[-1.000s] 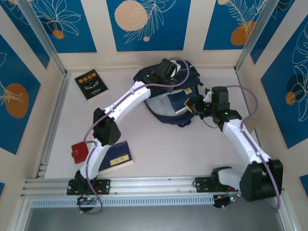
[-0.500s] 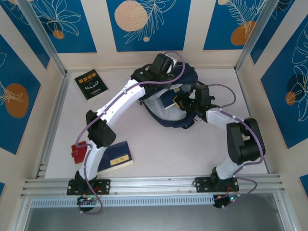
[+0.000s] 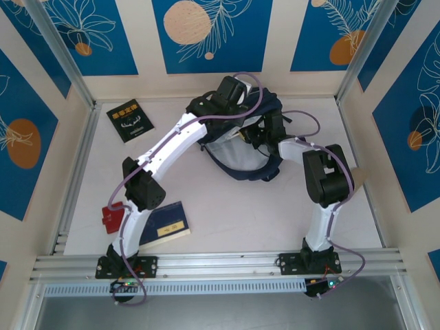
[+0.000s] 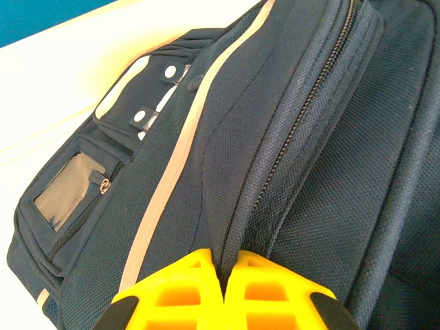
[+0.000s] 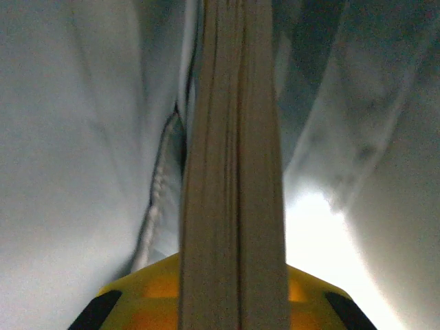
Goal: Pack the student bag
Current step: Place the book in the student bag.
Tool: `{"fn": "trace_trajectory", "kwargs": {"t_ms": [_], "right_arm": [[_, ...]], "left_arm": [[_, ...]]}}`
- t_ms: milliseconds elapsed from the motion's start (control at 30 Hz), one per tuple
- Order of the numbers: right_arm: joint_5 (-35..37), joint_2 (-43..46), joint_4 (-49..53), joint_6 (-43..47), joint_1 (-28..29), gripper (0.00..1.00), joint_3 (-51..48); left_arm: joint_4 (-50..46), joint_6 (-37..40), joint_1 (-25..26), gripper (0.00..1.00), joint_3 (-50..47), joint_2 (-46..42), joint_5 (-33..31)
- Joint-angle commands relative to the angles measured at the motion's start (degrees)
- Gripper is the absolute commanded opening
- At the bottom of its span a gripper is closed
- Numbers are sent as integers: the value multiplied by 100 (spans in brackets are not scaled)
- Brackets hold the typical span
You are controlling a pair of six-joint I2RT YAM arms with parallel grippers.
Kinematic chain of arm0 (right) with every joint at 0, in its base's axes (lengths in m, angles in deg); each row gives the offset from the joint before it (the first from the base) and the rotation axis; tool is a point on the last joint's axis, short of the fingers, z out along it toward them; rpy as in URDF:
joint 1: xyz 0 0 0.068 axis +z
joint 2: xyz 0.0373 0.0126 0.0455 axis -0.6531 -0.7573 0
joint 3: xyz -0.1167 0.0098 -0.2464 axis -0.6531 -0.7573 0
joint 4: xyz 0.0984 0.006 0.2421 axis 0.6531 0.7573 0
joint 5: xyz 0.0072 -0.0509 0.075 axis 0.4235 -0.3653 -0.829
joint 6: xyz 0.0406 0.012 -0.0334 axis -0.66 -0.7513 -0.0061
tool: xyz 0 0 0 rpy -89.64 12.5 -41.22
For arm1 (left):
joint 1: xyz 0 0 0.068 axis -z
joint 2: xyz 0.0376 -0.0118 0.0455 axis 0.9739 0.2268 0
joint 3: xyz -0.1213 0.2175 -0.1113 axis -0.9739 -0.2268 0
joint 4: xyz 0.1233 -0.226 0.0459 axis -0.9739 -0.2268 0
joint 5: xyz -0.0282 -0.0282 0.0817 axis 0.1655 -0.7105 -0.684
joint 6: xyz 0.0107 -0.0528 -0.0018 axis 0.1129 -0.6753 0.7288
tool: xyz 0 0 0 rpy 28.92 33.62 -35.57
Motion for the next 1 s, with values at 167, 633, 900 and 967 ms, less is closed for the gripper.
{"fn": "trace_trajectory", "kwargs": {"t_ms": [167, 633, 900, 967], "right_arm": [[246, 492, 408, -149, 26, 54, -86], [-9, 2269, 1123, -1261, -127, 22, -1553], [1189, 3435, 2797, -865, -49, 4, -2012], [1496, 3758, 3092, -677, -12, 5, -2158]], "left_arm": [[423, -196, -177, 0, 326, -272, -27], [327, -227, -211, 0, 324, 240, 70], [353, -421, -417, 0, -285, 212, 221], [339, -527, -470, 11, -546, 87, 275]]}}
